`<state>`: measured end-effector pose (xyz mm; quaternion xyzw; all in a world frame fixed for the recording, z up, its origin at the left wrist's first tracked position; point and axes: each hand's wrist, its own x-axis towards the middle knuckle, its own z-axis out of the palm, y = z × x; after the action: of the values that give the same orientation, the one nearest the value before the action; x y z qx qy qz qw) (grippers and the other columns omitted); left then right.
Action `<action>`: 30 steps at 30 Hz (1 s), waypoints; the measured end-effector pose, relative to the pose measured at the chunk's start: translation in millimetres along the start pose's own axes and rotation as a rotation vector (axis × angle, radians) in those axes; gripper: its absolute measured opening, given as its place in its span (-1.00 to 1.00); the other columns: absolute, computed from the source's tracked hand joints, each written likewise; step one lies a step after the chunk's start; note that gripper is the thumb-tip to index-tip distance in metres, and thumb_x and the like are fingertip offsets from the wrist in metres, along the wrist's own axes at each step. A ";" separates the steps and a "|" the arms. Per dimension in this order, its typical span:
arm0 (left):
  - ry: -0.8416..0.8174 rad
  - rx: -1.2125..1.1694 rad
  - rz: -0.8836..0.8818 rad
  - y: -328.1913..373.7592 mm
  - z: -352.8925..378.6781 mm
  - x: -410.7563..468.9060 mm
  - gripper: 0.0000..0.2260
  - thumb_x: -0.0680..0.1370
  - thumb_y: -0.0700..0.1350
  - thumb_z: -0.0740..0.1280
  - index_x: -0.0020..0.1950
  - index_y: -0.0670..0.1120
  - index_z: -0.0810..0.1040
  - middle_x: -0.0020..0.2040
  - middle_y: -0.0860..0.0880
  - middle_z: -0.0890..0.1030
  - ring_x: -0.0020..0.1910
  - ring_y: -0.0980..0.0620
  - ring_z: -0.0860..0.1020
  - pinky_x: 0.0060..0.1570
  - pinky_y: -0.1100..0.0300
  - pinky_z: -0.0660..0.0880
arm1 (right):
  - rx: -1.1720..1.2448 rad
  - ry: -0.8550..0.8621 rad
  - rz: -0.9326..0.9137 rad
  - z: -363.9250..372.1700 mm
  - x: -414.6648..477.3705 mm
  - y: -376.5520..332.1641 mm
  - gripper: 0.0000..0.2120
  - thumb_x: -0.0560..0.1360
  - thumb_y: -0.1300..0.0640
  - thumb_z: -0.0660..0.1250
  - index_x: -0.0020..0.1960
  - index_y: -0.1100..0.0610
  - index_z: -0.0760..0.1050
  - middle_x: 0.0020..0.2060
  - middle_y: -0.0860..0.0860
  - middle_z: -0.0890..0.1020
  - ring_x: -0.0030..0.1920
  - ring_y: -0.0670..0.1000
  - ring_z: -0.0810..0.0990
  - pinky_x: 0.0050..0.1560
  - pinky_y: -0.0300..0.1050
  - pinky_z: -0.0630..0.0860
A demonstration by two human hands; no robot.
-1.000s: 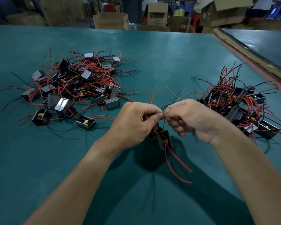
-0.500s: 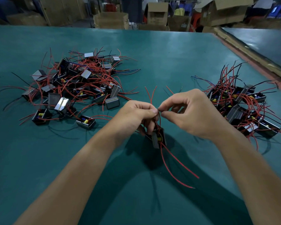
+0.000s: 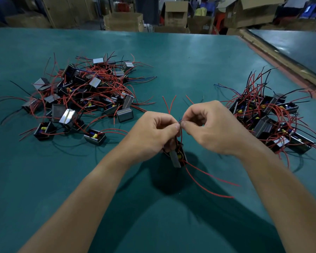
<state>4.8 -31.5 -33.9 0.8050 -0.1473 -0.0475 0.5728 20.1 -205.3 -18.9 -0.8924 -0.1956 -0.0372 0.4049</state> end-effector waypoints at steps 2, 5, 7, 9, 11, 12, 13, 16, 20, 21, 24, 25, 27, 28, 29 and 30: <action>0.083 0.305 0.192 -2.7 1.5 -1.9 -0.78 0.59 -0.18 0.29 -0.24 -0.17 0.58 -0.46 -0.08 0.53 -0.48 -0.07 0.46 -0.43 0.11 0.43 | 0.209 -0.042 0.172 1.3 1.3 -2.4 -0.74 0.49 0.27 0.38 -0.36 0.12 0.52 -0.53 -0.03 0.52 -0.52 -0.01 0.40 -0.52 -0.20 0.36; 0.144 0.613 0.417 -1.6 -0.6 -4.3 -0.79 0.56 -0.07 0.28 -0.21 -0.11 0.60 -0.45 -0.06 0.50 -0.42 -0.15 0.44 -0.39 0.03 0.40 | 0.579 -0.225 0.399 -4.4 2.9 0.5 -0.66 0.51 0.31 0.31 -0.42 0.11 0.48 -0.55 -0.04 0.41 -0.56 -0.09 0.29 -0.58 -0.30 0.27; 0.155 0.655 0.469 -0.8 -0.5 -4.4 -0.81 0.55 -0.06 0.28 -0.20 -0.09 0.60 -0.47 -0.02 0.44 -0.44 -0.10 0.35 -0.43 0.09 0.35 | 0.691 -0.350 0.467 -10.2 3.2 3.9 -0.66 0.54 0.27 0.28 -0.41 0.08 0.49 -0.53 -0.05 0.41 -0.56 -0.13 0.30 -0.57 -0.33 0.27; 0.158 0.602 0.424 -1.2 2.1 -4.2 -0.82 0.55 -0.05 0.28 -0.20 -0.07 0.59 -0.47 -0.02 0.43 -0.45 -0.09 0.34 -0.45 0.13 0.29 | 0.700 -0.372 0.458 -12.8 3.8 6.6 -0.67 0.54 0.24 0.30 -0.39 0.08 0.54 -0.51 -0.04 0.46 -0.55 -0.13 0.35 -0.55 -0.33 0.32; 0.135 0.429 0.310 -2.6 3.2 -2.3 -0.82 0.57 -0.06 0.27 -0.19 -0.08 0.58 -0.45 -0.05 0.50 -0.46 -0.11 0.41 -0.46 0.10 0.34 | 0.668 -0.315 0.384 -14.7 3.5 7.0 -0.73 0.54 0.24 0.34 -0.32 0.09 0.60 -0.46 -0.02 0.54 -0.51 -0.12 0.43 -0.51 -0.33 0.39; 0.116 0.331 0.239 -2.4 2.4 -1.1 -0.81 0.58 -0.10 0.28 -0.19 -0.09 0.58 -0.42 -0.07 0.54 -0.46 -0.12 0.44 -0.45 0.08 0.39 | 0.648 -0.286 0.328 -15.3 3.1 6.7 -0.77 0.54 0.25 0.34 -0.27 0.11 0.62 -0.43 -0.01 0.58 -0.49 -0.12 0.47 -0.49 -0.33 0.42; 0.093 0.245 0.171 -1.5 1.0 -0.3 -0.81 0.60 -0.14 0.28 -0.19 -0.12 0.58 -0.39 -0.10 0.57 -0.46 -0.12 0.46 -0.43 0.09 0.42 | 0.629 -0.262 0.272 -15.6 2.9 6.4 -0.80 0.54 0.28 0.34 -0.23 0.13 0.63 -0.40 0.00 0.61 -0.46 -0.12 0.49 -0.47 -0.32 0.44; 0.035 0.065 0.032 2.7 -1.0 0.8 -0.76 0.63 -0.22 0.25 -0.22 -0.13 0.56 -0.34 -0.14 0.59 -0.47 0.03 0.47 -0.44 0.24 0.40 | 0.493 -0.141 0.118 -12.1 2.6 7.2 -0.78 0.52 0.40 0.35 -0.18 0.14 0.65 -0.38 -0.02 0.68 -0.43 -0.10 0.54 -0.43 -0.29 0.49; -0.046 -0.128 -0.125 6.8 -3.1 0.7 -0.71 0.65 -0.21 0.19 -0.25 -0.12 0.51 -0.38 -0.07 0.60 -0.51 0.05 0.47 -0.49 0.27 0.38 | 0.306 0.021 -0.037 -3.0 4.9 8.8 -0.83 0.46 0.38 0.45 -0.20 0.14 0.66 -0.44 -0.03 0.64 -0.43 -0.09 0.54 -0.37 -0.21 0.51; -0.065 -0.168 -0.158 7.4 -4.1 0.6 -0.71 0.65 -0.20 0.18 -0.25 -0.12 0.51 -0.39 -0.06 0.61 -0.51 0.05 0.47 -0.49 0.28 0.37 | 0.283 0.036 -0.062 -1.9 4.9 9.9 -0.85 0.45 0.36 0.47 -0.21 0.14 0.66 -0.45 -0.05 0.63 -0.43 -0.11 0.53 -0.37 -0.23 0.50; -0.092 -0.245 -0.213 7.2 -6.1 1.1 -0.72 0.64 -0.18 0.19 -0.25 -0.12 0.50 -0.41 -0.06 0.60 -0.53 0.05 0.47 -0.51 0.29 0.36 | 0.180 0.077 -0.128 -1.2 4.7 11.8 -0.88 0.45 0.29 0.49 -0.22 0.11 0.66 -0.45 -0.16 0.61 -0.43 -0.18 0.50 -0.33 -0.27 0.45; -0.089 -0.258 -0.220 7.1 -6.6 1.2 -0.72 0.64 -0.17 0.19 -0.25 -0.11 0.51 -0.42 -0.06 0.60 -0.54 0.06 0.47 -0.52 0.30 0.36 | 0.163 0.086 -0.137 -1.4 4.5 11.6 -0.89 0.45 0.26 0.49 -0.23 0.10 0.66 -0.46 -0.15 0.61 -0.43 -0.17 0.50 -0.34 -0.26 0.44; -0.067 -0.257 -0.211 6.2 -6.6 1.6 -0.74 0.63 -0.16 0.23 -0.25 -0.11 0.53 -0.42 -0.05 0.60 -0.55 0.08 0.47 -0.54 0.31 0.36 | 0.163 0.084 -0.138 -1.5 3.8 10.9 -0.90 0.44 0.22 0.45 -0.25 0.11 0.63 -0.44 -0.06 0.62 -0.44 -0.15 0.50 -0.36 -0.25 0.45; -0.052 -0.249 -0.198 5.7 -6.1 1.9 -0.76 0.62 -0.16 0.26 -0.24 -0.11 0.54 -0.41 -0.04 0.61 -0.55 0.09 0.47 -0.54 0.31 0.36 | 0.161 0.078 -0.130 -1.5 3.7 10.7 -0.90 0.44 0.20 0.43 -0.26 0.11 0.61 -0.43 -0.01 0.63 -0.44 -0.14 0.50 -0.37 -0.24 0.46; -0.035 -0.242 -0.183 5.2 -5.8 1.6 -0.79 0.61 -0.17 0.28 -0.23 -0.11 0.55 -0.38 -0.04 0.62 -0.54 0.10 0.47 -0.54 0.31 0.37 | 0.152 0.069 -0.119 -1.2 3.5 10.6 -0.89 0.44 0.18 0.41 -0.27 0.11 0.60 -0.43 0.02 0.64 -0.45 -0.13 0.50 -0.37 -0.23 0.46; -0.016 -0.232 -0.163 4.8 -5.7 1.2 -0.83 0.59 -0.19 0.31 -0.20 -0.12 0.56 -0.36 -0.04 0.63 -0.54 0.10 0.48 -0.53 0.31 0.37 | 0.139 0.064 -0.105 -0.5 3.5 10.5 -0.88 0.43 0.16 0.40 -0.28 0.11 0.59 -0.43 0.02 0.63 -0.45 -0.12 0.50 -0.38 -0.21 0.46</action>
<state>6.4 -28.2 -27.5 0.7424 -0.0796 -0.1169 0.6549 27.4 -210.7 -25.2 -0.8490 -0.2313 -0.0730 0.4695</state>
